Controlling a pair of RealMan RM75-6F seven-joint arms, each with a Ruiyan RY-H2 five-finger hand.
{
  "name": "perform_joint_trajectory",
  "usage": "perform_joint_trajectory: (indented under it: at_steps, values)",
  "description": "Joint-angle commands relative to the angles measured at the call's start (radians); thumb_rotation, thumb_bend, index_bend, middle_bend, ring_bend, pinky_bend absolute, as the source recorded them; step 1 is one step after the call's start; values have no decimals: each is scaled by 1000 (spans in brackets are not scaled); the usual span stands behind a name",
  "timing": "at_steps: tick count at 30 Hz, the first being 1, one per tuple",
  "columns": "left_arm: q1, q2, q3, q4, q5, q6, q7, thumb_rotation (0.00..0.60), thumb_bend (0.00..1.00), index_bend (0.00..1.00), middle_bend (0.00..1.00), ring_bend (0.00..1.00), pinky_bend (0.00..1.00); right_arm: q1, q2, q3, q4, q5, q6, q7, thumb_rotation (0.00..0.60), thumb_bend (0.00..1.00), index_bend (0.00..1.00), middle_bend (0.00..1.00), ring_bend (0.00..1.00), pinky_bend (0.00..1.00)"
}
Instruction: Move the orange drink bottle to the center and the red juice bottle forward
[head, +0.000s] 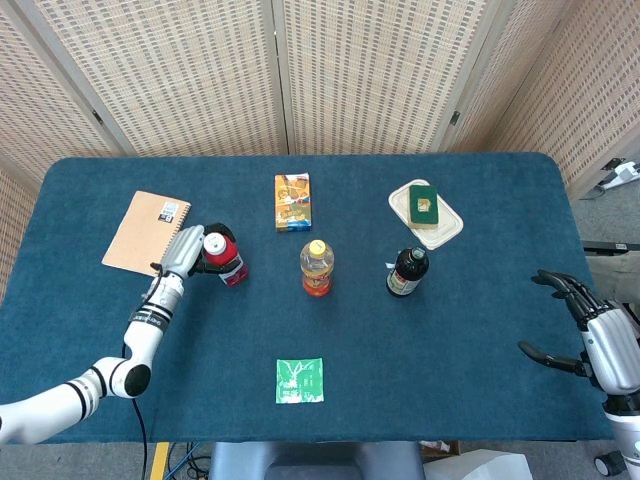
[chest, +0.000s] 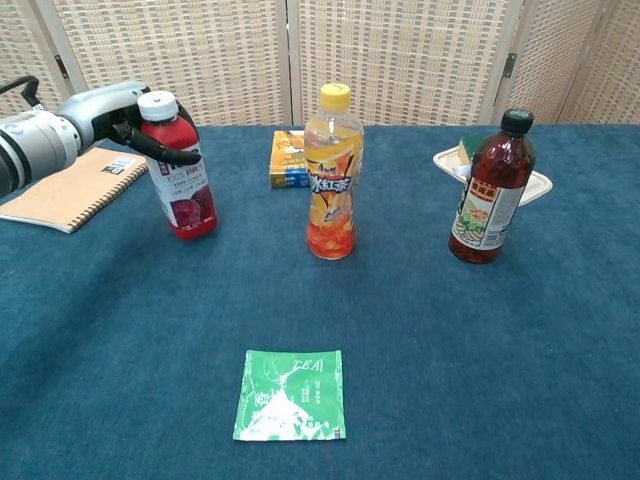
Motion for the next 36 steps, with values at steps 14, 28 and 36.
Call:
perform_joint_trajectory:
  at_steps: [14,28,36]
  values:
    - [5,-47,26,76,30,4,-26,600,170,440,423,432,447,-3,-1,2,3,1,5,6,600,100,143,246,167,354]
    - [4,-31,27,52,29,-11,-7,600,170,94,244,341,447,-4,-3,0,3,-5,7,3,600,99,144,251,166,354]
    - [1,-6,13,1,-20,-28,42,600,170,0,83,268,447,-4,-1,1,4,-6,8,9,600,99,144,251,167,354]
